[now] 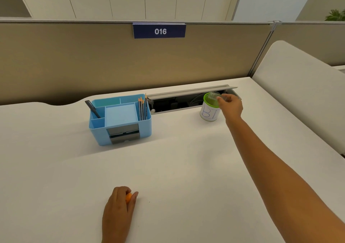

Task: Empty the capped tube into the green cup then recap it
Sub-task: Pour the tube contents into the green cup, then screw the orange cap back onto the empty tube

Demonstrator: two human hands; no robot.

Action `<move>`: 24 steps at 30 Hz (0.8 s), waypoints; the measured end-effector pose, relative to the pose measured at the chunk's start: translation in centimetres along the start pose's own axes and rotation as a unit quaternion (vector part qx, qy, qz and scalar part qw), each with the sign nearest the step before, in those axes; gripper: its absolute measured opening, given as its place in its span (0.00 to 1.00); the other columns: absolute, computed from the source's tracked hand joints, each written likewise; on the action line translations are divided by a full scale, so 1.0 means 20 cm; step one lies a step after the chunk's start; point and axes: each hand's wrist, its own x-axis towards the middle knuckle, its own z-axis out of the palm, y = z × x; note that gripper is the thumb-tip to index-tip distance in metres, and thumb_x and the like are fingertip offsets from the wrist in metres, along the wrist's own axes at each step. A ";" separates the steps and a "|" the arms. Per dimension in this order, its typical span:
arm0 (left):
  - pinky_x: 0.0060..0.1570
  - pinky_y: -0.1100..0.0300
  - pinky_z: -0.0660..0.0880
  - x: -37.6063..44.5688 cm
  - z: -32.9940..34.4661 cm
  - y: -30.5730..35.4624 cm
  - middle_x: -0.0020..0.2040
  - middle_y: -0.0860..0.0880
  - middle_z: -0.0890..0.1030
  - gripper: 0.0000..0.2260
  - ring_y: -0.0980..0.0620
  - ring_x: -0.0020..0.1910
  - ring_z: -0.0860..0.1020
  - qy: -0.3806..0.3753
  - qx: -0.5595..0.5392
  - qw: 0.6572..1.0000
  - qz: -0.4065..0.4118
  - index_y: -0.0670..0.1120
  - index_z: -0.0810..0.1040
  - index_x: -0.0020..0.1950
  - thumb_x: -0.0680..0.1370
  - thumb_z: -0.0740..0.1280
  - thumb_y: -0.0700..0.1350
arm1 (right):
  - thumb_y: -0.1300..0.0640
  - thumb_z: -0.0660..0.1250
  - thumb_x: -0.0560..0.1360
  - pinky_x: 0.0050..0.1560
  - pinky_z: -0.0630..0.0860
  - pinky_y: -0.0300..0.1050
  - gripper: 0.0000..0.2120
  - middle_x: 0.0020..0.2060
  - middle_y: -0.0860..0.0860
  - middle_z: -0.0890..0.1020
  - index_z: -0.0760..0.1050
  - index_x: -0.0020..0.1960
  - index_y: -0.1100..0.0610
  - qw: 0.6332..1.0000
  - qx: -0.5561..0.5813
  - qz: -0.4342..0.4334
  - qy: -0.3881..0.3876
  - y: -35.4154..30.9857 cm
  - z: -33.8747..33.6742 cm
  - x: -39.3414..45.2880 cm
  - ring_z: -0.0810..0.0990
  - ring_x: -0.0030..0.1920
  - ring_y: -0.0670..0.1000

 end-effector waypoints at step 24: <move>0.39 0.70 0.70 -0.13 -0.16 0.05 0.41 0.57 0.78 0.09 0.56 0.42 0.77 0.006 -0.185 0.978 -0.097 0.56 0.72 0.43 0.71 0.70 0.45 | 0.59 0.69 0.73 0.42 0.81 0.35 0.06 0.49 0.57 0.81 0.77 0.50 0.54 0.881 0.259 0.292 -0.266 0.26 0.14 -1.65 0.84 0.46 0.50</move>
